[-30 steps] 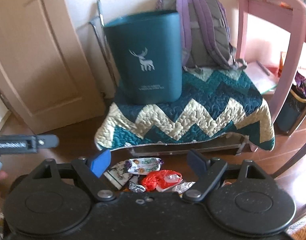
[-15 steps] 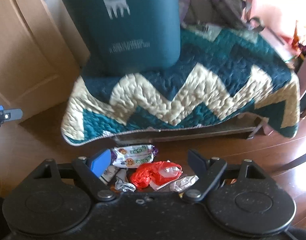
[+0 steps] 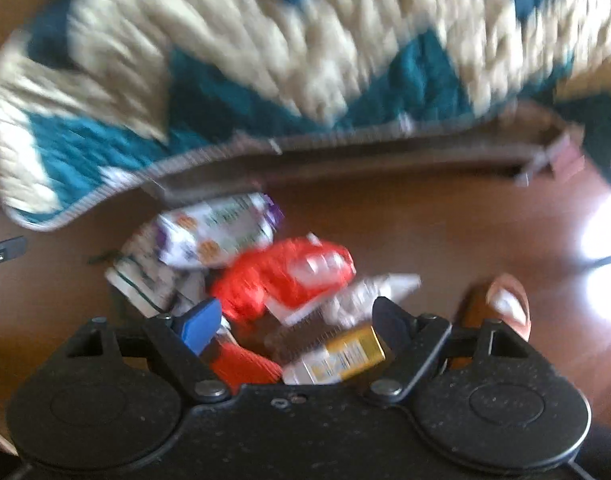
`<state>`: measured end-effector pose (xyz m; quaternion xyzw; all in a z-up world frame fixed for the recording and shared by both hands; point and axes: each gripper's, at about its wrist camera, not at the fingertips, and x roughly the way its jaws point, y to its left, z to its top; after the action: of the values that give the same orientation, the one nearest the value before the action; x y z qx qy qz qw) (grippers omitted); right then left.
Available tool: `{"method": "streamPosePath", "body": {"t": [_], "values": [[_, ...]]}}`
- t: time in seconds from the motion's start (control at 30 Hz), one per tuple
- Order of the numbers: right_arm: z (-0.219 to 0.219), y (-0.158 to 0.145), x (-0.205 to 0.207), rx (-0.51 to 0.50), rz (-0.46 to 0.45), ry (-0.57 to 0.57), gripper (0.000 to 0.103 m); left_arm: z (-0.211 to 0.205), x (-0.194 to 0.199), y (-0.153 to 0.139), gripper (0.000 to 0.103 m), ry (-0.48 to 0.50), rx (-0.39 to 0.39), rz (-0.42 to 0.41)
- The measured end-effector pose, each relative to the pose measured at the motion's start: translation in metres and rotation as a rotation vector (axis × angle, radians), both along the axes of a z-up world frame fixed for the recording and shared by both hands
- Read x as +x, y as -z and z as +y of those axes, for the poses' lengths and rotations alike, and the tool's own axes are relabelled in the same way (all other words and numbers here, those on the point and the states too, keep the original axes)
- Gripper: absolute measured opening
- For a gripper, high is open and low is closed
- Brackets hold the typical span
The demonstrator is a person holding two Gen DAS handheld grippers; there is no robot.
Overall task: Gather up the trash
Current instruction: 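Lower both tools down toward the trash pile on the floor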
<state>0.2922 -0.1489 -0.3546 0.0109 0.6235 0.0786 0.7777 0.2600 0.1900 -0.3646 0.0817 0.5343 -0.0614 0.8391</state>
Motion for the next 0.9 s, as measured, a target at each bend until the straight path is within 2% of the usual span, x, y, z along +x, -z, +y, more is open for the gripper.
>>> {"method": "streamPosePath", "body": {"t": [0.3, 0.5, 0.7, 0.9], "values": [[-0.027, 0.114, -0.004, -0.059, 0.233, 0.217, 0.081, 0.003, 0.029, 0.103, 0.103, 0.020, -0.008, 0.146], [-0.037, 0.159, -0.008, -0.030, 0.336, 0.310, 0.081, -0.001, 0.048, 0.156, 0.103, 0.063, 0.014, 0.208], [-0.047, 0.182, -0.002, 0.007, 0.357, 0.386, 0.081, -0.004, 0.064, 0.179, 0.103, 0.085, 0.036, 0.226], [-0.039, 0.205, 0.003, -0.024, 0.385, 0.341, 0.081, -0.004, 0.074, 0.195, 0.103, 0.106, 0.044, 0.245]]}}
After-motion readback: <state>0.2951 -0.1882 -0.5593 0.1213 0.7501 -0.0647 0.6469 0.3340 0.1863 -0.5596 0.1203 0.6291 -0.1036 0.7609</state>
